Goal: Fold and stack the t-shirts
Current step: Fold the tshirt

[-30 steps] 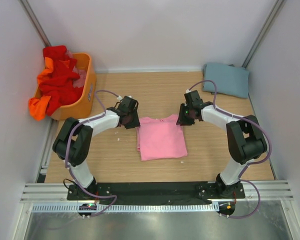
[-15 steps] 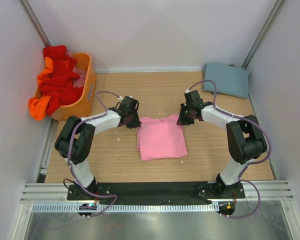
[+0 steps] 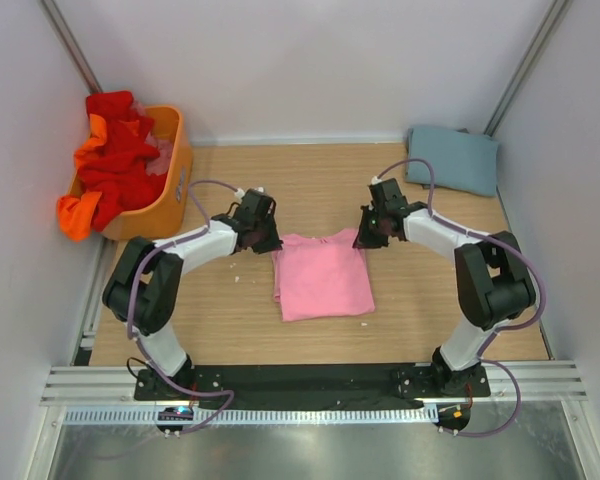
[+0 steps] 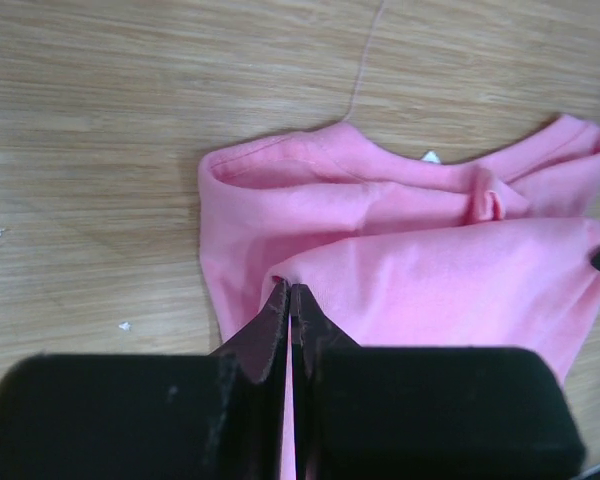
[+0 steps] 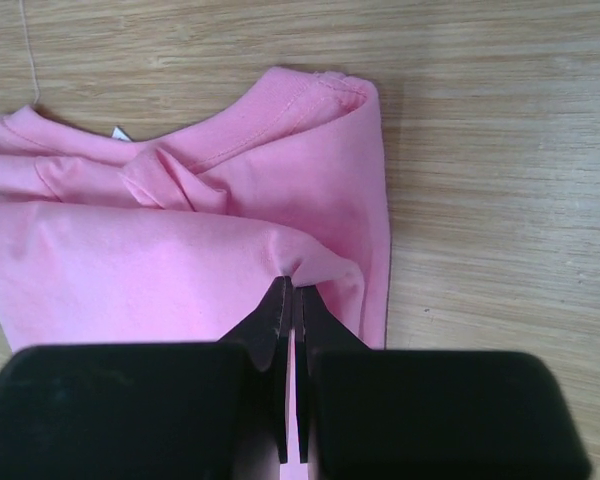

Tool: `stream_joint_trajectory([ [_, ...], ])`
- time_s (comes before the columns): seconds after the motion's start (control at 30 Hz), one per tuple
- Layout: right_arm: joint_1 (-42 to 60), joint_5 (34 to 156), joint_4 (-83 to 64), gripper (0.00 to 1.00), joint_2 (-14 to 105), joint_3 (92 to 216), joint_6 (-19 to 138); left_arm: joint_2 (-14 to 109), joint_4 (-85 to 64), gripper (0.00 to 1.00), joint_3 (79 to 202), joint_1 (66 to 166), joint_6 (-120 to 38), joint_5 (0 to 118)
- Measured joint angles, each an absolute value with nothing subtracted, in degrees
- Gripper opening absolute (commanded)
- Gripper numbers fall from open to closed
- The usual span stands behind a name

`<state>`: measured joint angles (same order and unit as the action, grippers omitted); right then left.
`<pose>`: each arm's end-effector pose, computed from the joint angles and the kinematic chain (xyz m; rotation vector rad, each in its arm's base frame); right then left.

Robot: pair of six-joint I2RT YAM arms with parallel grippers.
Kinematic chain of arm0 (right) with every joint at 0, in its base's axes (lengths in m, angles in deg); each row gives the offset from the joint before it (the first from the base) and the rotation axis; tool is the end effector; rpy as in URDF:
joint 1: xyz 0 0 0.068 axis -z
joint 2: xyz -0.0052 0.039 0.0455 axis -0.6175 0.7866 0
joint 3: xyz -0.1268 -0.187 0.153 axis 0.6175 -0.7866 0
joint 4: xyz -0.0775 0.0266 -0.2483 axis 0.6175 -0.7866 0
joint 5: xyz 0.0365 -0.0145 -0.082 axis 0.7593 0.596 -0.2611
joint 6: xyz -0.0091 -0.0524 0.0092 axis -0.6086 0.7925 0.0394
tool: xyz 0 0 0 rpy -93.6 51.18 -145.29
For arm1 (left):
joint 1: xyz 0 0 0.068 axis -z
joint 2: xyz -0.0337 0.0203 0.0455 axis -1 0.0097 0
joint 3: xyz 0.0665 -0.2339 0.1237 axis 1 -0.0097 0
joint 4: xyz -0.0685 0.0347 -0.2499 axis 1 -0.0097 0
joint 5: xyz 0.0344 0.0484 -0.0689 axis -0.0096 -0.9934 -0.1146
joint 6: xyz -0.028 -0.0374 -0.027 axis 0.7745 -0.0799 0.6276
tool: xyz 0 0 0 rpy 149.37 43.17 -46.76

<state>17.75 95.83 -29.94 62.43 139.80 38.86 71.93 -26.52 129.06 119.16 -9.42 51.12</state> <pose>0.3234 0.1255 0.1849 0.1101 2.6401 0.4829 0.3125 -0.1785 0.1792 -0.3093 2.5562 -0.5226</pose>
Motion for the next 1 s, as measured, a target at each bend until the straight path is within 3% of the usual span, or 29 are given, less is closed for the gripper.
stream_joint_trajectory([
  [1.0,17.7,97.2,-43.3,0.01,38.6,148.2,38.8,41.8,-38.9,0.00,130.3,121.6,-7.8,48.4],
])
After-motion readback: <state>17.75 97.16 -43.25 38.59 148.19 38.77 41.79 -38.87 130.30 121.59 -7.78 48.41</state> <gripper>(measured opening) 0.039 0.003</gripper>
